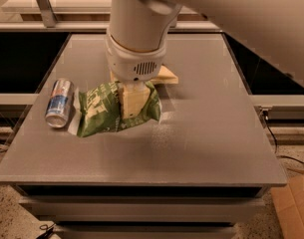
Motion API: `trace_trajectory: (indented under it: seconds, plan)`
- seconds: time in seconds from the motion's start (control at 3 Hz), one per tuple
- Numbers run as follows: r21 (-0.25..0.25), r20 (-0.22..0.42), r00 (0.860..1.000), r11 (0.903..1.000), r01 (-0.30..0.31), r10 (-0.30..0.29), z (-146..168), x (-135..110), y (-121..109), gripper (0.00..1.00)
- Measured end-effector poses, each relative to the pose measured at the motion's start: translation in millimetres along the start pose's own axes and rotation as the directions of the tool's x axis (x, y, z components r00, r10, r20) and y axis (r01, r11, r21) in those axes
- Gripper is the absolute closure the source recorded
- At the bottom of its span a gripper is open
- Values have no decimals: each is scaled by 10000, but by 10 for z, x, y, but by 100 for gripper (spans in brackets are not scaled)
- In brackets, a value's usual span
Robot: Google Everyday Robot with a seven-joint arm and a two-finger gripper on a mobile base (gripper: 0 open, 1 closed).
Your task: Move green jalapeno chip bag near redbull can
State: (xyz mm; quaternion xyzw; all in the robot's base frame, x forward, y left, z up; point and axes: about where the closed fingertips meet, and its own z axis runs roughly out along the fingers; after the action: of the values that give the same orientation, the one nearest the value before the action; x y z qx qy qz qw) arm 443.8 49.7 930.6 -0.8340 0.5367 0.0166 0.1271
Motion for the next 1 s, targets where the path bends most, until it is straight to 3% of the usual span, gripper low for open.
trace_trajectory:
  seconds: [1.0]
  plan:
    - [523,-863,9861,9891,-1379,1421,370,-19,-685,100]
